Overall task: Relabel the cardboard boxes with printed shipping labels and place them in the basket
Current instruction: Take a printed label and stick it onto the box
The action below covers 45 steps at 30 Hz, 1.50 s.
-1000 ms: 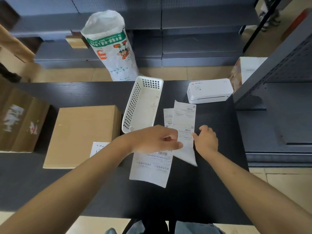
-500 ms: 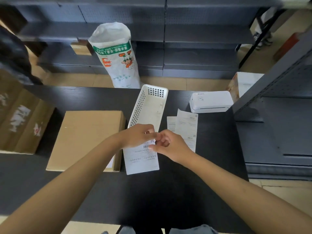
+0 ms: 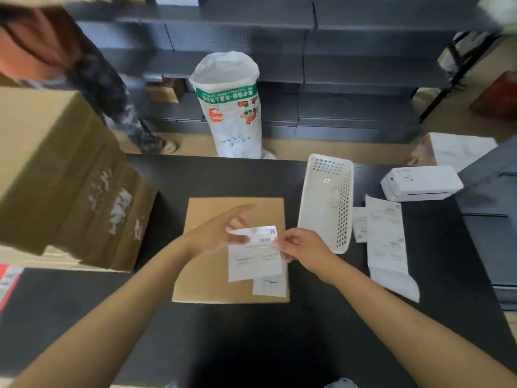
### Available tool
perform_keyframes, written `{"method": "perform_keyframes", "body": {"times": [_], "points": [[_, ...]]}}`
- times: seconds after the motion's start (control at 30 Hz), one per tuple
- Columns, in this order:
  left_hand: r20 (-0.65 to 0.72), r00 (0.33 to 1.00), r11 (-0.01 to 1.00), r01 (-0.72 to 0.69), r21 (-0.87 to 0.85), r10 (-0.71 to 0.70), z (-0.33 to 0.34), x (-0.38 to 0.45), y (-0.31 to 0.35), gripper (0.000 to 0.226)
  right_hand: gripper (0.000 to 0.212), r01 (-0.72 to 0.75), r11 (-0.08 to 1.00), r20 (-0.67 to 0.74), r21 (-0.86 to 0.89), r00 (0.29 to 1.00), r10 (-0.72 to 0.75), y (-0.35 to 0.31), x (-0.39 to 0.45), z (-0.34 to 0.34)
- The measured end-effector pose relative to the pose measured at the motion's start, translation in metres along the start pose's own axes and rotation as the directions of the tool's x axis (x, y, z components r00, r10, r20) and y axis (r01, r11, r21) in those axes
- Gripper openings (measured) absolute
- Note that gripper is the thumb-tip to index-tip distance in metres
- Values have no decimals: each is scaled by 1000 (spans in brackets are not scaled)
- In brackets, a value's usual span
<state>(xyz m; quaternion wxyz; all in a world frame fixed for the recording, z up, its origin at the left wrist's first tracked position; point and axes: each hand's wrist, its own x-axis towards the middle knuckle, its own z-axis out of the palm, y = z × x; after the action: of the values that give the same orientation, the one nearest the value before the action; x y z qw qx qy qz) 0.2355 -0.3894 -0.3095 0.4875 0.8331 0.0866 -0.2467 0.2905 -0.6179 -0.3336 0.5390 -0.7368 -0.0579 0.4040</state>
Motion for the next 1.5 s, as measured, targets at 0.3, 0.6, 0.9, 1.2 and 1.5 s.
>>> {"method": "perform_keyframes", "body": {"times": [0.3, 0.6, 0.9, 1.2, 1.5], "points": [[-293, 949, 993, 107, -56, -119, -8, 4, -61, 56, 10, -70, 990, -241, -124, 970, 38, 3, 32, 63], [-368, 924, 994, 86, -67, -104, 4, 9, -66, 44, 19, -87, 936, -307, -342, 951, -24, 7, 48, 71], [-465, 885, 964, 111, 243, 15, 16, 9, -73, 44, 18, -95, 848, -336, -522, 936, -102, 12, 53, 79], [-272, 928, 588, 74, 805, 256, 39, -9, -91, 58, 58, 200, 334, 48, -921, 910, -413, 28, 41, 88], [-195, 966, 598, 56, 799, 169, 40, -13, -116, 57, 69, 163, 172, 109, -971, 952, -287, 53, 45, 81]]}}
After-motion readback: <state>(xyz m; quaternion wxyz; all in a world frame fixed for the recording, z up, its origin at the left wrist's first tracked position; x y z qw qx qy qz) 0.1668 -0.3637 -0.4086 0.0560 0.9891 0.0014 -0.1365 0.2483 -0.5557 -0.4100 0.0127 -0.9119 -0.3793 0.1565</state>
